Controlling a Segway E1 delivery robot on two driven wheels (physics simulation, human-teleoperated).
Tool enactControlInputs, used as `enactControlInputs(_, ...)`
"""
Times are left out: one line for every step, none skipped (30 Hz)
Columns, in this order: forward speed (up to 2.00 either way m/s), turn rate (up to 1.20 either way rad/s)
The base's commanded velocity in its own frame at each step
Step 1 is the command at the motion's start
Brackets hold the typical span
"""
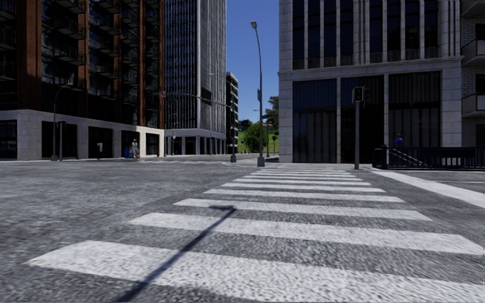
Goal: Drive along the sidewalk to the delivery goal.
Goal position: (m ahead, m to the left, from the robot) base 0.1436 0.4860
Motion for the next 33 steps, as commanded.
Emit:
enactControlInputs(1.82,0.00)
enactControlInputs(0.92,0.00)
enactControlInputs(0.09,0.00)
enactControlInputs(0.00,0.00)
enactControlInputs(0.00,0.00)
enactControlInputs(0.00,0.00)
enactControlInputs(0.00,0.00)
enactControlInputs(0.00,0.00)
enactControlInputs(0.00,0.00)
enactControlInputs(0.00,0.00)
enactControlInputs(0.00,0.00)
enactControlInputs(0.00,0.00)
enactControlInputs(0.00,0.00)
enactControlInputs(0.00,0.00)
enactControlInputs(0.00,0.00)
enactControlInputs(0.00,0.00)
enactControlInputs(0.00,0.00)
enactControlInputs(0.00,0.00)
enactControlInputs(0.00,0.00)
enactControlInputs(0.00,0.00)
enactControlInputs(0.00,0.00)
enactControlInputs(0.00,0.00)
enactControlInputs(0.00,0.00)
enactControlInputs(0.00,0.00)
enactControlInputs(0.00,0.00)
enactControlInputs(0.00,0.00)
enactControlInputs(0.00,0.00)
enactControlInputs(0.00,0.00)
enactControlInputs(0.00,0.00)
enactControlInputs(0.00,0.00)
enactControlInputs(0.00,0.00)
enactControlInputs(0.00,0.00)
enactControlInputs(0.00,0.00)
